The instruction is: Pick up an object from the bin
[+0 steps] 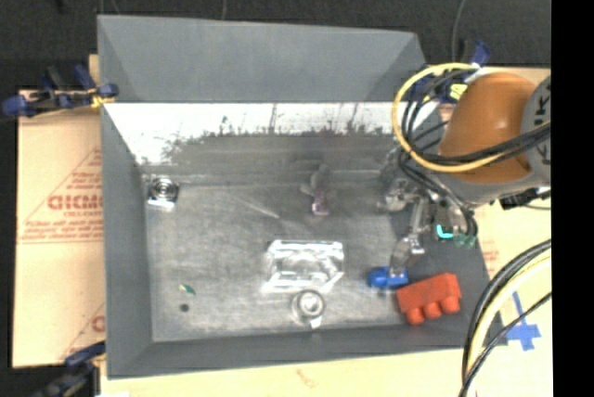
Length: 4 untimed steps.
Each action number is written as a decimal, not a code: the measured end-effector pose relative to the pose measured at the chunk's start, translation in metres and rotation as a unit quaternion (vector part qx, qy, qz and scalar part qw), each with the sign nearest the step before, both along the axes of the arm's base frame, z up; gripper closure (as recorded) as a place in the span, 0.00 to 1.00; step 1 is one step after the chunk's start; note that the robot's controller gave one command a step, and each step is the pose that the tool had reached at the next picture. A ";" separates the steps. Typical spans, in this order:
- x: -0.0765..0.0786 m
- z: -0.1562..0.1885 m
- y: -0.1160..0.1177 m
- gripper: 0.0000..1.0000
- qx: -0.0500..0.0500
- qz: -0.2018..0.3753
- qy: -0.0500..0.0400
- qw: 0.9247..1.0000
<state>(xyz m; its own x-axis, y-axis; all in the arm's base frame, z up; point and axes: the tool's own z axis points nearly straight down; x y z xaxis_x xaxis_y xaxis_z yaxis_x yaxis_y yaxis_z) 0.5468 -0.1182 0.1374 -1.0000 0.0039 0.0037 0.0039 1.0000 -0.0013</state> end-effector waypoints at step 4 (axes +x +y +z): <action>-0.024 -0.061 0.174 1.00 -0.001 0.161 -0.011 0.987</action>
Offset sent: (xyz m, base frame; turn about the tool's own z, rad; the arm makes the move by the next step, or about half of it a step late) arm -0.0652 0.0607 -0.0636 0.0364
